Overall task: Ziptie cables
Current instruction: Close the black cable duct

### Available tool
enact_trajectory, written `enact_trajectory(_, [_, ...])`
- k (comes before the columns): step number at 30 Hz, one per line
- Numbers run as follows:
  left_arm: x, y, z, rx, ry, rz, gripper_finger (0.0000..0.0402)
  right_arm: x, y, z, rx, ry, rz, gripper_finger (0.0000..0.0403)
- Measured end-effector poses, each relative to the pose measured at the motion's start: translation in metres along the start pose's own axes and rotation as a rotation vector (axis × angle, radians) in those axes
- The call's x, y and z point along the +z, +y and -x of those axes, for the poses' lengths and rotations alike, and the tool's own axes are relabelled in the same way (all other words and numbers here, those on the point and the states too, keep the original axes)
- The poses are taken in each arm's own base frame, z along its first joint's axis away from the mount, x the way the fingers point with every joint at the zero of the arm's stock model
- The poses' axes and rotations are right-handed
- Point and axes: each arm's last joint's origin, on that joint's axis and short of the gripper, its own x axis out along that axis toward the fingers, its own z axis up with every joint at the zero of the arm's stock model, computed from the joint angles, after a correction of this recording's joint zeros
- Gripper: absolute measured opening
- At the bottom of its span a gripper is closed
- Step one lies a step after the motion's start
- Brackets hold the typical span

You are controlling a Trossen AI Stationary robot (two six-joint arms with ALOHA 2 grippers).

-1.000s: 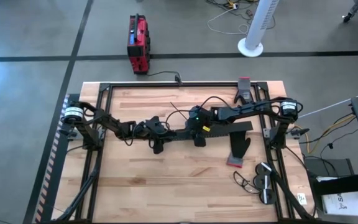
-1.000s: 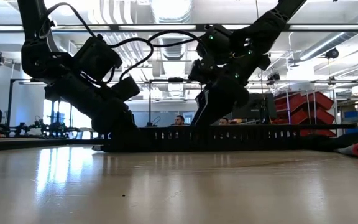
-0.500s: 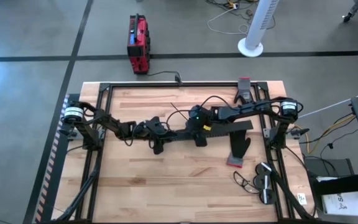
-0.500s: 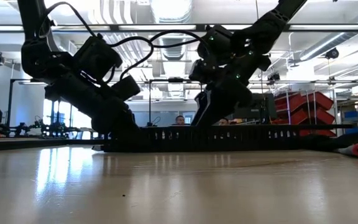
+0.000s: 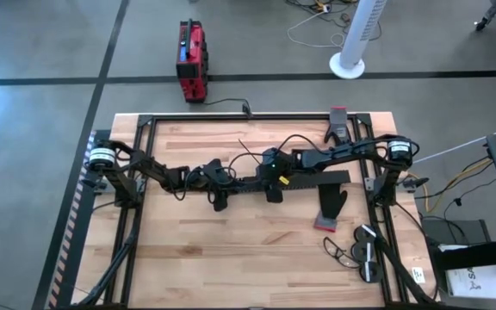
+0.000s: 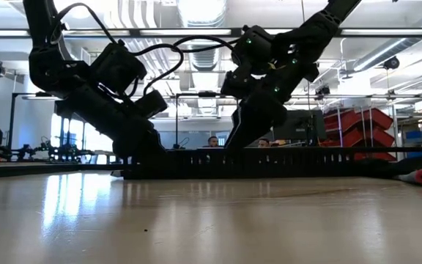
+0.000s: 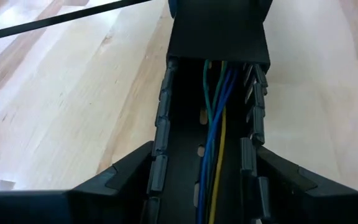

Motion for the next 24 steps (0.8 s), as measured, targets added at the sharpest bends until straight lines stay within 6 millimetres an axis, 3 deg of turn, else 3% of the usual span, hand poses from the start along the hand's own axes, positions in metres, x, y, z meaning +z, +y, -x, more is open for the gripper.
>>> enact_trajectory(6, [0.001, -0.001, 0.000, -0.014, -0.010, 0.013, 0.0208, -0.001, 0.001, 0.001, 0.071, -0.009, 0.067, 0.0219])
enact_trajectory(11, [0.001, 0.000, 0.000, -0.005, -0.012, -0.004, 0.0208, -0.002, -0.007, 0.002, -0.069, 0.013, 0.005, 0.0216])
enact_trajectory(16, [0.000, -0.001, 0.001, -0.030, -0.014, 0.022, 0.0208, -0.004, -0.009, 0.003, 0.145, -0.032, 0.002, 0.0219])
enact_trajectory(20, [0.000, -0.001, 0.001, -0.026, -0.019, 0.000, 0.0208, -0.005, -0.007, 0.003, 0.048, 0.027, 0.019, 0.0217])
enact_trajectory(24, [0.002, 0.000, 0.002, -0.024, -0.029, 0.002, 0.0208, -0.008, -0.008, 0.004, 0.101, 0.041, 0.035, 0.0216])
